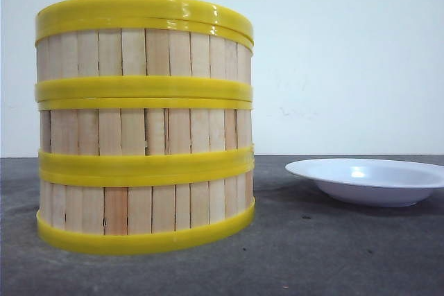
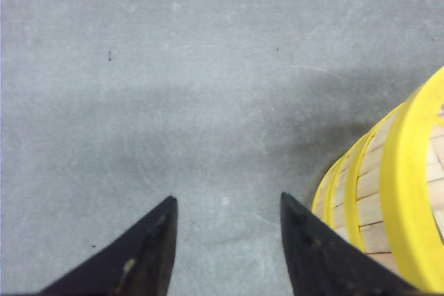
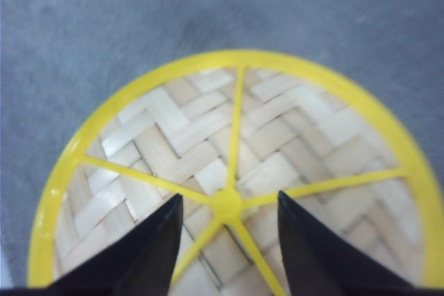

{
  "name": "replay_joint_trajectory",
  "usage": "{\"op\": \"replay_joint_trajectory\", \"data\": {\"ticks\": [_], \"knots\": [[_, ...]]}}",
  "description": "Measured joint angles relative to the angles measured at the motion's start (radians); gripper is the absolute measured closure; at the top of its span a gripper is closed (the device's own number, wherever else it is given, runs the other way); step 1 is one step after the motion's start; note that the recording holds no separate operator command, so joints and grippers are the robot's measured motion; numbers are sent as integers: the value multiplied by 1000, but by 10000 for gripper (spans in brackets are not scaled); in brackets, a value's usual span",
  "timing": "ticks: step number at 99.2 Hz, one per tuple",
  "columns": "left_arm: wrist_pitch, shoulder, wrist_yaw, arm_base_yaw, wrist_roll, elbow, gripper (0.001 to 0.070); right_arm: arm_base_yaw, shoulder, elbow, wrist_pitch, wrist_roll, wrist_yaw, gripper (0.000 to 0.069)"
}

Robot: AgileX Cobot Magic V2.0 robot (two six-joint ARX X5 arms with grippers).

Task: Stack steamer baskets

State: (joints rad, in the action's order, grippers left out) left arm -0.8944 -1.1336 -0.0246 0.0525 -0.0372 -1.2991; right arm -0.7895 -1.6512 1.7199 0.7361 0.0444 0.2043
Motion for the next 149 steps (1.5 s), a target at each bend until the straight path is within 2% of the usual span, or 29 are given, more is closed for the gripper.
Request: {"op": "replay_joint_trajectory", "data": {"ticks": [8,20,41,54,79,86,93,100,112,127,135,149], "knots": [[0,0,0,0,0,0,433,10,64,0,0,0,-34,420],[-7,3,0,0,0,0,433,42,175,10,43,0,-140,419],[-18,69,0,0,1,0,433,169,370,-67,129,0,-209,419],[-7,127,-1,0,5,27,433,270,490,-225,130,-7,-210,419],[41,240,-2,0,37,218,433,504,701,-547,136,-53,-161,419],[52,268,-18,0,42,282,433,552,760,-623,137,-67,-141,419],[54,294,-60,0,49,334,433,599,809,-694,137,-77,-122,419],[53,312,-86,0,52,365,433,636,847,-763,135,-84,-106,419],[62,316,-87,0,53,372,433,665,888,-842,140,-95,-100,419],[64,316,-87,0,53,372,433,665,900,-853,144,-101,-98,415],[64,316,-87,0,53,372,433,665,900,-853,144,-101,-98,378],[64,316,-87,0,53,372,433,665,900,-853,144,-105,-99,224]]}}
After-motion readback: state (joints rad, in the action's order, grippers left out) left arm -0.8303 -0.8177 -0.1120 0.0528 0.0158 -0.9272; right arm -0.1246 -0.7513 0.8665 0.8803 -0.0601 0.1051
